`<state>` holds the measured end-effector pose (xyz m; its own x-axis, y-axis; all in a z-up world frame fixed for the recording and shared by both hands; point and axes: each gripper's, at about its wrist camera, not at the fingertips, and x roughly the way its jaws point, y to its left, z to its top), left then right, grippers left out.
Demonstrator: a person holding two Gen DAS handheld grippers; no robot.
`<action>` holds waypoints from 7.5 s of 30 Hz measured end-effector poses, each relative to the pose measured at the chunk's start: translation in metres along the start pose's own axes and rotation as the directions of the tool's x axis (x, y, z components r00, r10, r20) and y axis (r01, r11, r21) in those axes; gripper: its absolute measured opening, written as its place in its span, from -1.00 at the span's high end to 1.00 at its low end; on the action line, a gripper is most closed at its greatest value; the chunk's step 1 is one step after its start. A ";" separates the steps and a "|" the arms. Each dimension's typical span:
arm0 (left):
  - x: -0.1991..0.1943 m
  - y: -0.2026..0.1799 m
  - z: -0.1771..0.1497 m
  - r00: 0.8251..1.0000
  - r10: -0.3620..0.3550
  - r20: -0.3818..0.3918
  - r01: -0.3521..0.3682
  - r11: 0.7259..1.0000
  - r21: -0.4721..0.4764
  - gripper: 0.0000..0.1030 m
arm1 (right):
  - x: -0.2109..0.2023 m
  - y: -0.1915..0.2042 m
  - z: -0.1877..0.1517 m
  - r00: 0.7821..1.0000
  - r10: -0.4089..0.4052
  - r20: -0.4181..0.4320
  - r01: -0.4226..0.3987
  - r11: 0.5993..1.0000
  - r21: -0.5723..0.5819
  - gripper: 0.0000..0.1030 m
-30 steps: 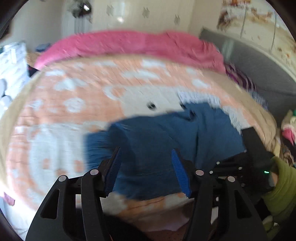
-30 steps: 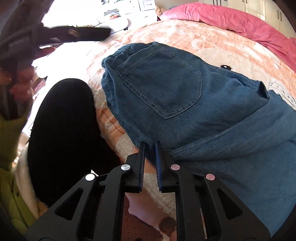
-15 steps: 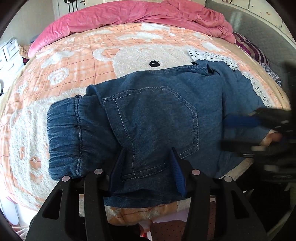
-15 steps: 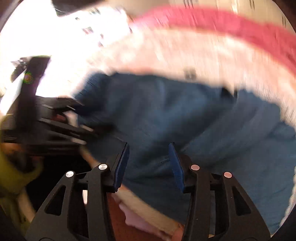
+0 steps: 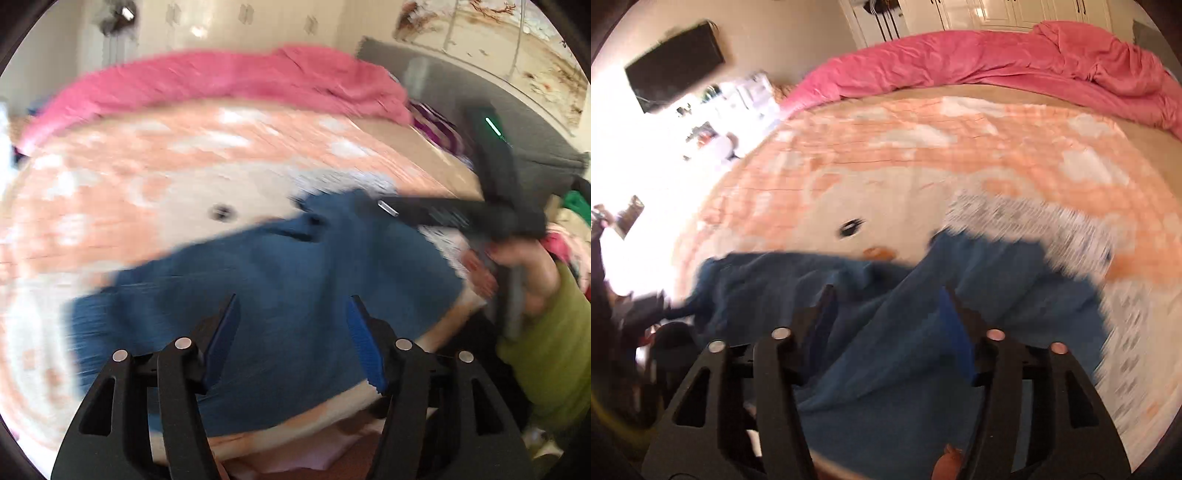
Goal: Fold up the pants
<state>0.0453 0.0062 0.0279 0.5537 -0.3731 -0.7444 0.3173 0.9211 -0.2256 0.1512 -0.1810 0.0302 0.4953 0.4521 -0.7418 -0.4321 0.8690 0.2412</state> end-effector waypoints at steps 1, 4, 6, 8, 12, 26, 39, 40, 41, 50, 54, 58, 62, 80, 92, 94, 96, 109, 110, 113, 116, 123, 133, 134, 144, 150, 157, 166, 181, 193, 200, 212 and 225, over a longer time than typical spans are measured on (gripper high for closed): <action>0.017 -0.008 0.007 0.998 -0.062 -0.032 0.062 0.998 -0.005 -0.12 | 0.004 0.000 0.007 1.000 -0.024 -0.005 0.024 1.000 -0.009 0.02; 0.054 -0.025 0.014 0.991 -0.093 -0.100 0.096 0.995 0.021 0.00 | 0.025 -0.009 0.034 0.996 -0.084 -0.027 0.082 0.995 -0.049 0.02; 0.081 -0.029 0.017 0.987 -0.063 -0.148 0.066 0.998 0.016 0.10 | 0.038 -0.019 0.044 0.993 -0.107 -0.042 0.105 0.993 -0.049 0.02; 0.097 -0.024 0.016 0.982 -0.091 -0.165 0.087 0.996 -0.036 0.13 | 0.055 -0.024 0.055 0.990 -0.129 -0.062 0.124 0.989 -0.078 0.02; 0.108 -0.022 0.006 0.986 -0.114 -0.123 0.110 0.993 -0.042 0.49 | 0.092 -0.035 0.067 0.981 -0.154 -0.117 0.149 0.987 -0.054 0.02; 0.114 -0.025 0.000 0.976 -0.211 -0.063 0.209 0.978 -0.025 0.73 | 0.080 -0.075 0.063 0.993 -0.098 -0.060 0.104 0.988 0.117 0.92; 0.091 -0.036 -0.007 0.979 -0.204 -0.023 0.206 0.971 0.122 0.72 | -0.082 -0.142 -0.030 0.980 -0.115 0.164 0.025 0.882 0.471 0.92; 0.088 -0.038 -0.007 0.978 -0.207 -0.024 0.208 0.969 0.134 0.74 | -0.089 -0.143 -0.041 0.980 -0.116 0.162 0.023 0.873 0.488 0.92; 0.084 -0.042 -0.010 0.977 -0.211 -0.025 0.212 0.965 0.154 0.76 | -0.095 -0.144 -0.049 0.980 -0.116 0.160 0.021 0.866 0.500 0.92; 0.068 -0.060 -0.019 0.977 -0.203 -0.062 0.212 0.938 0.274 0.76 | -0.119 -0.147 -0.104 0.990 -0.138 0.038 0.099 0.854 0.510 0.92; 0.076 -0.063 -0.026 0.975 -0.193 -0.112 0.217 0.934 0.284 0.76 | -0.110 -0.153 -0.129 0.990 -0.129 -0.053 0.137 0.840 0.525 0.91; 0.078 -0.068 -0.033 0.971 -0.191 -0.141 0.227 0.922 0.314 0.76 | -0.109 -0.157 -0.140 0.991 -0.113 -0.070 0.133 0.825 0.549 0.91; 0.077 -0.072 -0.039 0.966 -0.199 -0.166 0.245 0.911 0.333 0.76 | -0.109 -0.155 -0.143 0.985 -0.134 -0.107 0.171 0.828 0.534 0.88; 0.065 -0.070 -0.041 0.968 -0.206 -0.143 0.244 0.902 0.356 0.65 | -0.114 -0.081 -0.119 0.956 -0.272 -0.107 0.273 0.962 -0.001 0.14; 0.076 -0.076 -0.058 0.986 -0.082 -0.144 0.137 0.889 0.437 0.30 | -0.043 -0.024 -0.133 0.883 -0.405 -0.238 0.212 0.796 -0.567 0.52; 0.083 -0.076 -0.059 0.986 -0.064 -0.152 0.124 0.895 0.429 0.30 | -0.034 -0.023 -0.135 0.870 -0.429 -0.244 0.214 0.774 -0.596 0.71; 0.084 -0.074 -0.058 0.986 -0.068 -0.150 0.126 0.898 0.423 0.34 | -0.032 -0.030 -0.134 0.874 -0.399 -0.276 0.183 0.798 -0.574 0.94; 0.081 -0.059 -0.056 0.955 -0.169 -0.245 0.251 0.900 0.356 0.83 | -0.047 -0.044 -0.146 0.885 -0.256 -0.389 0.037 0.871 -0.489 0.74; 0.082 -0.058 -0.056 0.950 -0.185 -0.251 0.266 0.902 0.341 0.72 | -0.049 -0.045 -0.145 0.885 -0.244 -0.395 0.032 0.881 -0.472 0.67; 0.071 -0.054 -0.051 0.952 -0.211 -0.222 0.277 0.902 0.331 0.41 | -0.067 -0.044 -0.136 0.908 -0.191 -0.372 0.024 0.912 -0.409 0.60; 0.052 -0.052 -0.040 0.946 -0.280 -0.162 0.318 0.898 0.305 0.17 | -0.100 -0.050 -0.110 0.966 -0.109 -0.236 0.025 0.943 -0.333 0.37; 0.078 -0.045 -0.014 0.973 -0.172 -0.155 0.205 0.952 0.227 0.07 | -0.061 -0.091 -0.071 0.970 -0.117 -0.213 0.092 0.988 -0.122 0.23; 0.064 -0.037 0.038 0.995 -0.064 -0.070 0.080 0.961 0.265 -0.12 | -0.070 -0.115 -0.046 0.987 -0.098 -0.129 0.099 0.995 0.007 0.10; 0.068 -0.035 0.052 0.998 -0.016 -0.054 0.031 0.957 0.288 -0.12 | -0.075 -0.118 -0.035 0.988 -0.124 -0.096 0.126 0.992 0.012 0.01; 0.151 0.019 0.091 0.973 0.050 -0.225 0.015 0.961 0.278 -0.08 | -0.031 -0.207 -0.002 0.995 -0.073 -0.069 0.088 0.960 0.265 -0.01; 0.175 0.032 0.092 0.957 -0.155 -0.247 0.188 0.975 0.117 0.51 | -0.014 -0.219 -0.024 0.992 -0.030 -0.121 0.067 0.948 0.311 0.06; 0.162 0.058 0.101 0.965 -0.230 -0.123 0.226 0.973 -0.048 0.85 | -0.022 -0.212 -0.032 0.992 -0.083 -0.096 0.107 0.952 0.287 0.60; 0.169 0.066 0.087 0.978 -0.173 -0.118 0.159 0.981 -0.114 0.31 | -0.017 -0.234 -0.041 0.997 0.019 -0.075 0.012 0.919 0.395 0.06; 0.158 0.049 0.087 0.983 -0.163 -0.088 0.158 0.986 -0.057 0.79 | -0.034 -0.221 -0.025 0.989 0.103 0.108 -0.136 0.918 0.373 0.77; 0.186 0.052 0.092 0.997 -0.030 -0.069 0.029 0.999 -0.012 0.73 | 0.020 -0.217 -0.007 0.974 -0.195 -0.112 0.215 0.956 0.201 0.64; 0.138 0.064 0.092 0.997 0.067 0.028 -0.065 0.996 -0.062 0.12 | -0.028 -0.209 -0.015 0.958 -0.286 0.033 0.272 0.937 0.220 0.21; -0.014 0.067 0.015 0.966 0.173 0.193 -0.135 0.972 -0.194 -0.27 | -0.108 -0.185 -0.111 0.994 -0.110 0.022 0.095 0.931 0.353 -0.08; -0.040 0.154 -0.073 0.957 0.284 0.053 -0.236 0.874 -0.425 -0.38 | -0.081 -0.191 -0.141 1.000 0.006 0.003 -0.007 0.907 0.420 0.39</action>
<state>0.0159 0.1714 -0.0229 0.6607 -0.1019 -0.7437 -0.1805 0.9401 -0.2891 0.0874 -0.4120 -0.0434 0.4952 0.4581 -0.7382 -0.0790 0.8699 0.4868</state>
